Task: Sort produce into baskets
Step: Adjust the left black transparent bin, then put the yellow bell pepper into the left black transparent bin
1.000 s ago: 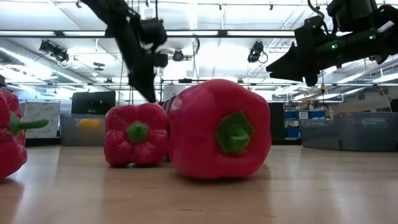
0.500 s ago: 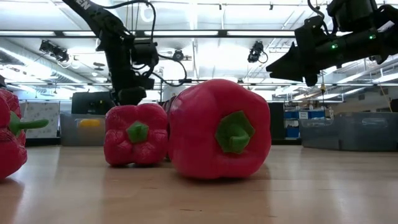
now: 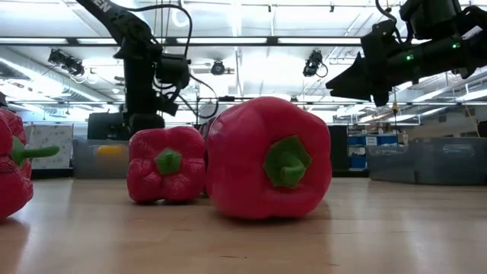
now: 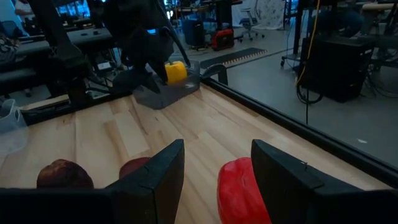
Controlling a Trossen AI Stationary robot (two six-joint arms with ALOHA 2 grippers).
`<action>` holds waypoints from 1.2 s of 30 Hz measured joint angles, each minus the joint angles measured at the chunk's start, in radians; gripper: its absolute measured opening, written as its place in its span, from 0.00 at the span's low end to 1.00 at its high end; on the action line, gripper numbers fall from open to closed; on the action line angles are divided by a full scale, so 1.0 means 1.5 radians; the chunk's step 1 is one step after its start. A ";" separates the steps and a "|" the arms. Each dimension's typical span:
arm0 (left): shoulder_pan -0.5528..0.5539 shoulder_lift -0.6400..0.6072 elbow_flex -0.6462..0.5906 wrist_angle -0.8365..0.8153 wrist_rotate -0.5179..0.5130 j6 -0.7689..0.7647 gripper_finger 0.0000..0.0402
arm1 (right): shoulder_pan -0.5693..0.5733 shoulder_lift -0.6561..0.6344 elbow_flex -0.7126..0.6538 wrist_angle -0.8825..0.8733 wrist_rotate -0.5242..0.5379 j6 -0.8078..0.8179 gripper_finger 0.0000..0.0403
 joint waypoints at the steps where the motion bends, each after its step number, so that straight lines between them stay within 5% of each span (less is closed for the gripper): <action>1: 0.002 0.000 0.000 -0.011 -0.006 -0.002 0.53 | 0.000 0.000 0.000 -0.002 0.000 0.000 0.49; 12: 0.003 -0.008 0.000 -0.099 -0.015 -0.035 0.53 | 0.001 0.000 0.000 -0.001 -0.024 0.015 0.49; 24: -0.021 -0.068 0.033 -0.012 -0.011 0.014 0.53 | 0.055 0.036 0.002 0.028 -0.075 -0.003 0.49; 30: -0.077 -0.080 0.034 0.171 0.160 0.096 0.53 | 0.074 0.036 0.071 -0.121 -0.070 -0.031 0.49; 33: -0.125 -0.067 0.034 0.277 0.275 0.107 0.53 | 0.089 0.036 0.147 -0.265 -0.086 -0.011 0.49; 36: -0.189 -0.058 0.034 0.355 0.316 0.114 0.53 | 0.116 0.041 0.234 -0.452 -0.085 0.023 0.49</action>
